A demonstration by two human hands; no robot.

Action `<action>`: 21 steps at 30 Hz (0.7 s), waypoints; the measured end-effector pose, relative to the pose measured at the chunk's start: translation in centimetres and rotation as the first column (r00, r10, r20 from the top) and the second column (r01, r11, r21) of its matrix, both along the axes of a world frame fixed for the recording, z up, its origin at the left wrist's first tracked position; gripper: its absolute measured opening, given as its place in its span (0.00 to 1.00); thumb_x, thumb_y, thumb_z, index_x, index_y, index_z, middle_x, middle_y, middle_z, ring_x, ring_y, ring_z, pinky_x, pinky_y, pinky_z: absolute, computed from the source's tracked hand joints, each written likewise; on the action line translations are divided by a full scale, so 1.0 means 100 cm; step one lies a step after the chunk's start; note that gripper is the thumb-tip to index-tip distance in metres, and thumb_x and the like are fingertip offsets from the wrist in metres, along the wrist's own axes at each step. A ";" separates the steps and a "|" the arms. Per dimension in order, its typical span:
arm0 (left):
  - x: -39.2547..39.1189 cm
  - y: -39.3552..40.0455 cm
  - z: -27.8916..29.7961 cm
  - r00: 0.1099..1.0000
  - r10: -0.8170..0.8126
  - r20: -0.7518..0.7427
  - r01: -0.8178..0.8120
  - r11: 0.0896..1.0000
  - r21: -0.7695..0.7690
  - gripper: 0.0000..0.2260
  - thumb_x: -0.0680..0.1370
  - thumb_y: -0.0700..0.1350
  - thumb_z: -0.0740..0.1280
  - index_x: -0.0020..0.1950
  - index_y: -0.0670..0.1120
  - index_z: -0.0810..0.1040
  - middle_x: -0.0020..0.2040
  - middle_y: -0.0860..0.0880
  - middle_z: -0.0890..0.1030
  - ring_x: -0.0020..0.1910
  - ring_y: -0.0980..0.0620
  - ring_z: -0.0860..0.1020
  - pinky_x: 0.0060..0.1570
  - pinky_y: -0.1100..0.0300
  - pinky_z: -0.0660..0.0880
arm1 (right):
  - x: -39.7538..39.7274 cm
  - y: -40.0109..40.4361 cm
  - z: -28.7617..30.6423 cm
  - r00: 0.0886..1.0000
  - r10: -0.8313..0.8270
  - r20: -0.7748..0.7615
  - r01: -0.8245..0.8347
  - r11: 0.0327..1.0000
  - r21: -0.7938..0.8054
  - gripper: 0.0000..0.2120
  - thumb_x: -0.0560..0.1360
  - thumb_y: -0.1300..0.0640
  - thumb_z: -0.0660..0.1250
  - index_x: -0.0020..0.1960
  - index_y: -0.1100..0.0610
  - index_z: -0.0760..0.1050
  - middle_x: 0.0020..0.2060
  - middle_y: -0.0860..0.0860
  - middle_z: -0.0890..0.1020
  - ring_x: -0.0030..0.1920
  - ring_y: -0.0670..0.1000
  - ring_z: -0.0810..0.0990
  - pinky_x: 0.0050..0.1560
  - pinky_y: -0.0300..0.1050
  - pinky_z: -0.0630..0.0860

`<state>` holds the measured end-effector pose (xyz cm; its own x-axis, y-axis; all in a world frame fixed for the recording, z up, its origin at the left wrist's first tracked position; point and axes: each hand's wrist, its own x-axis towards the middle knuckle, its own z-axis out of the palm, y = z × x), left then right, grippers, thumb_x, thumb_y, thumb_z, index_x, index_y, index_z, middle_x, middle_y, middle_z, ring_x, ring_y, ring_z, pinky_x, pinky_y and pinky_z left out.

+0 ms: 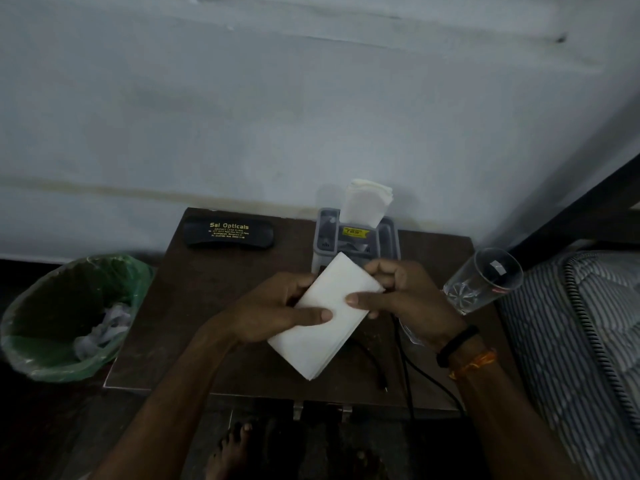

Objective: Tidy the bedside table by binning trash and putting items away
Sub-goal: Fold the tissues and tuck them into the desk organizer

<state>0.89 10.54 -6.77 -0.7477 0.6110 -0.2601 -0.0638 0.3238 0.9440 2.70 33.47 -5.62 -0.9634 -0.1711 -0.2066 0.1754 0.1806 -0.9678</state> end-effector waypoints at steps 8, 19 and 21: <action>-0.002 0.003 -0.003 0.964 0.258 0.067 -0.263 0.960 0.095 0.17 0.76 0.42 0.71 0.65 0.48 0.78 0.57 0.49 0.84 0.55 0.50 0.83 0.57 0.46 0.79 | -0.004 0.004 0.006 0.887 -0.451 -0.103 0.428 0.884 -0.186 0.06 0.73 0.66 0.72 0.49 0.66 0.80 0.38 0.59 0.86 0.34 0.50 0.81 0.31 0.39 0.77; -0.004 0.018 0.003 0.880 0.469 0.069 -0.466 0.831 0.304 0.19 0.76 0.41 0.69 0.67 0.48 0.76 0.59 0.51 0.83 0.56 0.53 0.82 0.51 0.55 0.81 | 0.003 -0.021 -0.002 1.000 0.024 0.016 -0.026 0.993 0.117 0.22 0.70 0.49 0.76 0.62 0.51 0.77 0.45 0.50 0.87 0.35 0.51 0.84 0.27 0.41 0.75; -0.004 0.022 0.003 0.869 0.491 0.062 -0.481 0.808 0.339 0.18 0.76 0.40 0.70 0.67 0.47 0.76 0.58 0.51 0.83 0.55 0.54 0.82 0.50 0.58 0.81 | 0.000 -0.020 -0.004 1.000 0.014 -0.028 -0.010 0.992 0.129 0.16 0.72 0.53 0.76 0.58 0.54 0.79 0.42 0.51 0.87 0.34 0.49 0.83 0.27 0.40 0.74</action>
<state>0.50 12.77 -6.50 -0.9740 0.2109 -0.0832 -0.1011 -0.0757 0.9920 2.72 31.44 -6.02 -0.9672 -0.1565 -0.2001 0.1452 0.3058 -0.9410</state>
